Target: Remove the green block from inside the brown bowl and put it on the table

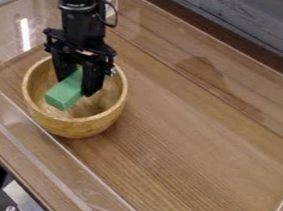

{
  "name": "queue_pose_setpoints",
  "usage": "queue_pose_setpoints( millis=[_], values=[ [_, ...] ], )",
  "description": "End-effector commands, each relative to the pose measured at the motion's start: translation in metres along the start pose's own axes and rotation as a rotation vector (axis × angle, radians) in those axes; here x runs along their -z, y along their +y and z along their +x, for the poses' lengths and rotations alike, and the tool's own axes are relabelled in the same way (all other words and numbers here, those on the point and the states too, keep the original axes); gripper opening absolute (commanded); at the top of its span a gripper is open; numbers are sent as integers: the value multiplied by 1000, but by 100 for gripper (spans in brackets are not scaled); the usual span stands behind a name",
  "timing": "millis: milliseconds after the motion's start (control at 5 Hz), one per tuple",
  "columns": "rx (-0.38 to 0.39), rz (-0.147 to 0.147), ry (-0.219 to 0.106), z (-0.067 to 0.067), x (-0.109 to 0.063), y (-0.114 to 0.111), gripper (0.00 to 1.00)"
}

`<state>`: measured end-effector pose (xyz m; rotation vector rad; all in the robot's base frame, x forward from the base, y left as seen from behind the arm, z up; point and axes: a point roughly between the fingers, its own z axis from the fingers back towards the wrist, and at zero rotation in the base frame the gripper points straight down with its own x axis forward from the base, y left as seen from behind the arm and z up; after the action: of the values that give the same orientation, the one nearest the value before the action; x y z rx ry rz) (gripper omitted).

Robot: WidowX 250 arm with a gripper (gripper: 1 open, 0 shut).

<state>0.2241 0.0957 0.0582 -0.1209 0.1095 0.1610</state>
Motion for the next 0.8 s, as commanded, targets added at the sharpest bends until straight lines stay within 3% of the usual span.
queue_pose_setpoints(
  millis=[0, 600],
  values=[
    [17, 18, -72, 9, -25, -5, 0],
    [20, 6, -67, 10, -39, -15, 0]
  ],
)
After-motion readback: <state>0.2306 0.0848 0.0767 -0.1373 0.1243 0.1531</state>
